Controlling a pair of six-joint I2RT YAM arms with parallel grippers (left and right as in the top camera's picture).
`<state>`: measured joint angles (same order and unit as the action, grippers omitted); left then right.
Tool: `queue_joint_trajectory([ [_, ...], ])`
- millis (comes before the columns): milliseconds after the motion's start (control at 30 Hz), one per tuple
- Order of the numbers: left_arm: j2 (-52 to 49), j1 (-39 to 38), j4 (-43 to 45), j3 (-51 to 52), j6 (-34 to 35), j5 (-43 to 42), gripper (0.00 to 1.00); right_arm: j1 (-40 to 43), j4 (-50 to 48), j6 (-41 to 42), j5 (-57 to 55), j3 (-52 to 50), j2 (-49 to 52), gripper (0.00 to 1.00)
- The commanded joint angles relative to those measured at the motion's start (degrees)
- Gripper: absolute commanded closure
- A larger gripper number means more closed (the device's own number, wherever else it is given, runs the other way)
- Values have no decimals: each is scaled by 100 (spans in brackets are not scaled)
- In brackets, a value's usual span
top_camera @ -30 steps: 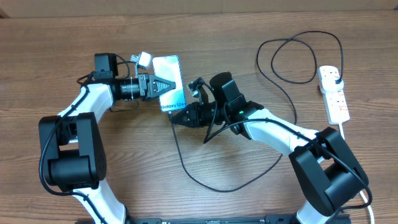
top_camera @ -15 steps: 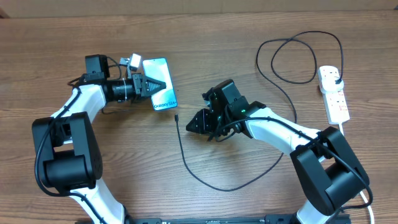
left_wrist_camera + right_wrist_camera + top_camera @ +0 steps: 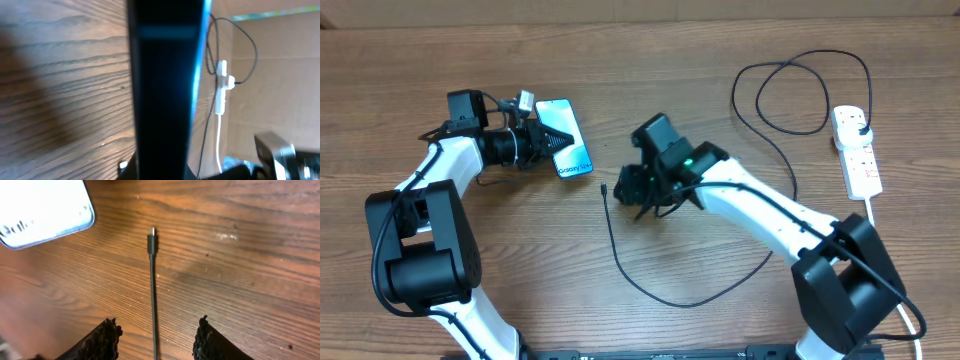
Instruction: Plug charger to phone and switch on socket
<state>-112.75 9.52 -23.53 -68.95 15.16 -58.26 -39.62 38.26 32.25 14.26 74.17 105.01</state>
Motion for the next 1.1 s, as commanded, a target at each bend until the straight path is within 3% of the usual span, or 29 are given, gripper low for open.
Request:
queue_joint_trajectory([
  [0,2,37,-2,-7,164,164,96,-315,129,-81,-680,70,90,48],
  [367,2,39,-4,-7,166,188,96,-1226,247,-83,-931,70,975,49],
  [467,2,39,-2,-7,164,192,96,-1340,437,-76,-1167,70,1080,66],
  [600,2,39,-2,-7,166,238,96,-1314,1058,-74,-1700,299,1078,96],
  [800,2,39,-7,-7,166,234,96,-841,3314,-79,-3032,1075,1078,96],
  [1067,2,39,-22,-7,184,234,96,-219,4297,-223,-2627,846,1080,96],
])
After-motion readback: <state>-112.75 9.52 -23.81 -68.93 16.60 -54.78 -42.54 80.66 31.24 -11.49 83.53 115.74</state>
